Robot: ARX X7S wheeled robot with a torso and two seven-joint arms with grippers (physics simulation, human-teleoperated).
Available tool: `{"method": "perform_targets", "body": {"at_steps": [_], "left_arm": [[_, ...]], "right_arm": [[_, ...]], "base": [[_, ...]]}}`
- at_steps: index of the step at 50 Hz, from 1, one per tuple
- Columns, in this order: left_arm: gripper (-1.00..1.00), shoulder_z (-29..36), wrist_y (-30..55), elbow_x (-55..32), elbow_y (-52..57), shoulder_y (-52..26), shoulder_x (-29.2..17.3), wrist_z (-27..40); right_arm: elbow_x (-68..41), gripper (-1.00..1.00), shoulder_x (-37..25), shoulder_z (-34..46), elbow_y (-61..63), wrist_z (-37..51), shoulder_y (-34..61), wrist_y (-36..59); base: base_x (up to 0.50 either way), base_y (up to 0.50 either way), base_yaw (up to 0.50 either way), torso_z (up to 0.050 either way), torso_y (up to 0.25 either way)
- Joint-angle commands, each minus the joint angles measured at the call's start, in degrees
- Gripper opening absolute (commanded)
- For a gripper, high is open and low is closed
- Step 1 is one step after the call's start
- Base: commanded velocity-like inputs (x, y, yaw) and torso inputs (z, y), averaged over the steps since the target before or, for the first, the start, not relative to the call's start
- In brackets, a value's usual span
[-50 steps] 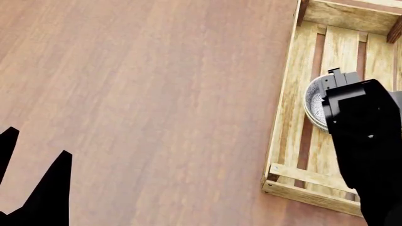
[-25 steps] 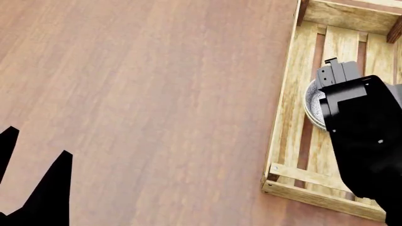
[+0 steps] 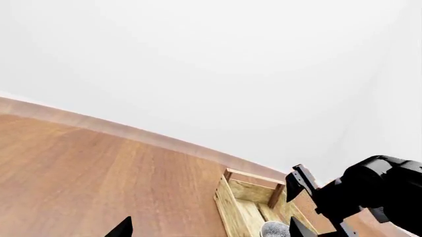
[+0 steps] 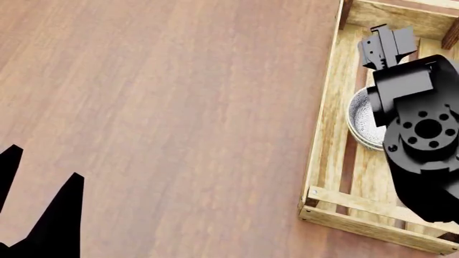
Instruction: Stack the right bowl on the left bowl and place them in the tray.
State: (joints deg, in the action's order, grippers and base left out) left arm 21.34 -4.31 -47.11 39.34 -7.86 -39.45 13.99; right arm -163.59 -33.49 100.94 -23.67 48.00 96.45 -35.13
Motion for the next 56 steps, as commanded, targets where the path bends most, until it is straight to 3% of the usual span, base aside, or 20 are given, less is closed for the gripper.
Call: {"method": "perform_targets", "body": {"at_steps": [1, 12, 23, 33, 39, 42, 47, 50, 54, 56], "left_arm": [[1.00, 0.1, 0.0, 0.1, 0.0, 0.0, 0.0, 0.0], [1.00, 0.1, -0.2, 0.1, -0.1, 0.0, 0.1, -0.1], [1.00, -0.3, -0.2, -0.3, 0.6, 0.1, -0.4, 0.5], [1.00, -0.1, -0.2, 0.0, 0.9, 0.3, -0.5, 0.5], [1.00, 0.3, 0.1, 0.3, 1.1, 0.2, -0.4, 0.7], [1.00, 0.3, 0.3, 0.3, 1.4, 0.1, -0.5, 0.8], [1.00, 0.4, 0.3, 0.4, 1.6, 0.2, -0.5, 0.9], [1.00, 0.5, 0.0, 0.5, 1.3, 0.2, -0.4, 0.5], [1.00, 0.4, 0.0, 0.5, 1.3, 0.3, -0.4, 0.5], [1.00, 0.4, 0.0, 0.5, 1.4, 0.3, -0.4, 0.7]], "right_arm": [[3.4, 1.00, -3.2, -1.0, 10.2, 2.2, 4.4, -5.4], [7.9, 1.00, -6.1, -2.0, 20.3, 2.8, 9.3, -7.7], [21.5, 1.00, -11.7, 1.7, 37.6, 3.0, 13.4, -12.6], [47.5, 1.00, -14.1, 14.2, 48.9, 9.5, 16.5, -13.7], [64.4, 1.00, -15.1, 19.4, 54.3, 19.8, 17.4, -13.1], [67.1, 1.00, -15.3, 19.6, 57.7, 16.2, 15.4, -13.9], [84.6, 1.00, -15.0, 23.0, 59.6, 31.4, 16.3, -6.7], [86.8, 1.00, -15.1, 23.4, 61.7, 29.2, 13.9, -7.9], [96.4, 1.00, -15.0, 24.9, 63.6, 39.6, 14.8, -0.1], [99.2, 1.00, -15.9, 22.0, 64.4, 41.9, 12.8, 5.1]], "base": [[0.00, 0.00, 0.00, 0.000, 0.000], [0.00, 0.00, 0.00, 0.000, 0.000], [0.00, 0.00, 0.00, 0.000, 0.000], [0.00, 0.00, 0.00, 0.000, 0.000], [0.00, 0.00, 0.00, 0.000, 0.000], [0.00, 0.00, 0.00, 0.000, 0.000], [0.00, 0.00, 0.00, 0.000, 0.000], [0.00, 0.00, 0.00, 0.000, 0.000], [0.00, 0.00, 0.00, 0.000, 0.000], [0.00, 0.00, 0.00, 0.000, 0.000]]}}
